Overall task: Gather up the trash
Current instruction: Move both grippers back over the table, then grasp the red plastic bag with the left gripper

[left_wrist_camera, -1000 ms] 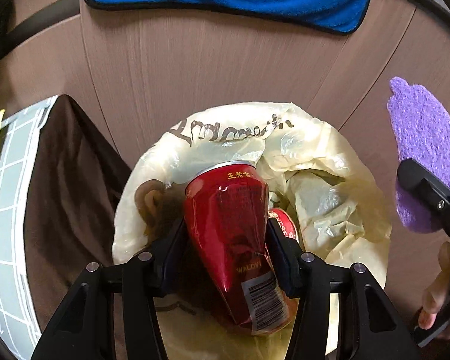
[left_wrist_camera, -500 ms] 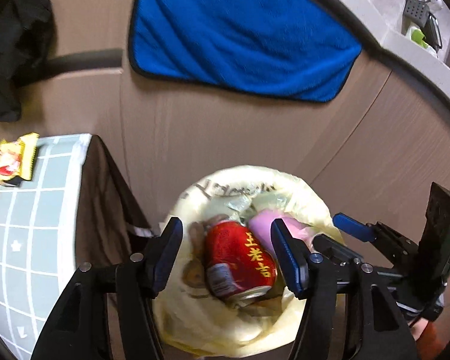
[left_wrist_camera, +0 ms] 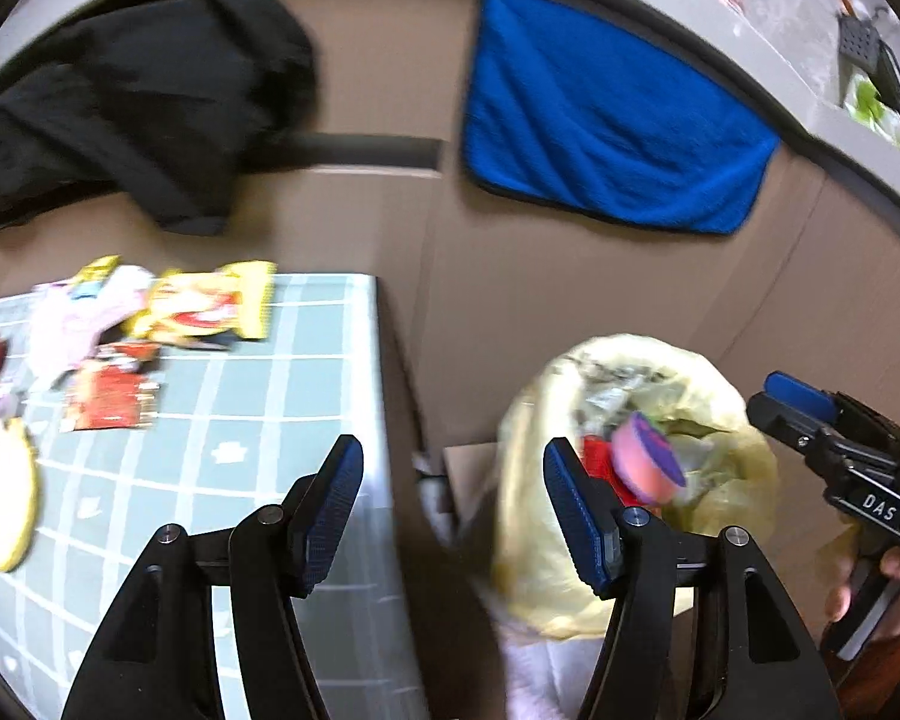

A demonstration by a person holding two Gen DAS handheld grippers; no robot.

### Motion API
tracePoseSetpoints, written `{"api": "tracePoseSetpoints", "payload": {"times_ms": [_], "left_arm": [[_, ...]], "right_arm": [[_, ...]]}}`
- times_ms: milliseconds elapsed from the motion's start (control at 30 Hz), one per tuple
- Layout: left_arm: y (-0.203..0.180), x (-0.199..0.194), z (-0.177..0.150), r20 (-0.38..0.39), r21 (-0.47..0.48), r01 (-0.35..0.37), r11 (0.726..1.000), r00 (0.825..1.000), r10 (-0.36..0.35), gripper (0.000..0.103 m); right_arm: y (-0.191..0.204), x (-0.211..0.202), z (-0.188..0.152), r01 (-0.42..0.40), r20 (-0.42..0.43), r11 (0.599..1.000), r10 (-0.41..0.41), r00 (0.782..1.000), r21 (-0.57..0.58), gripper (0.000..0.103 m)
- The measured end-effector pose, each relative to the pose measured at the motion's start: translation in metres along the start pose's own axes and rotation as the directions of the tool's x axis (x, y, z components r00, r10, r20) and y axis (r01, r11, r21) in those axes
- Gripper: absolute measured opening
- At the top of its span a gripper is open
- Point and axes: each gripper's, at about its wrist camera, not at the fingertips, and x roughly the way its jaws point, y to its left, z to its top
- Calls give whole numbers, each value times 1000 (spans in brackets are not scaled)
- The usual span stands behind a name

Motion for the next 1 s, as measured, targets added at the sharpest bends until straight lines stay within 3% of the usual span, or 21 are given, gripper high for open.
{"api": "tracePoseSetpoints", "payload": {"times_ms": [200,300,400,567,700,1000], "left_arm": [[84,-49,7,73,-84,-105,991,991,111,63],[140,-72,9,124,-150,-173,973,973,192,63],[200,-90,9,165,-226,-236,945,947,276,62],[292,-105,7,224,-297,-340,892,884,411,62],[347,-90,8,187,-314,-373,873,877,442,62],[429,-24,27,42,-366,-402,839,894,446,62]], "right_arm": [[65,0,21,-89,60,993,94,994,-82,54],[104,5,35,-128,93,982,141,986,-136,54],[138,18,47,-163,92,972,180,979,-168,54],[185,48,59,-215,59,953,232,971,-214,54],[212,75,63,-244,11,935,255,967,-256,54],[234,123,75,-257,-53,913,254,966,-316,54]]}}
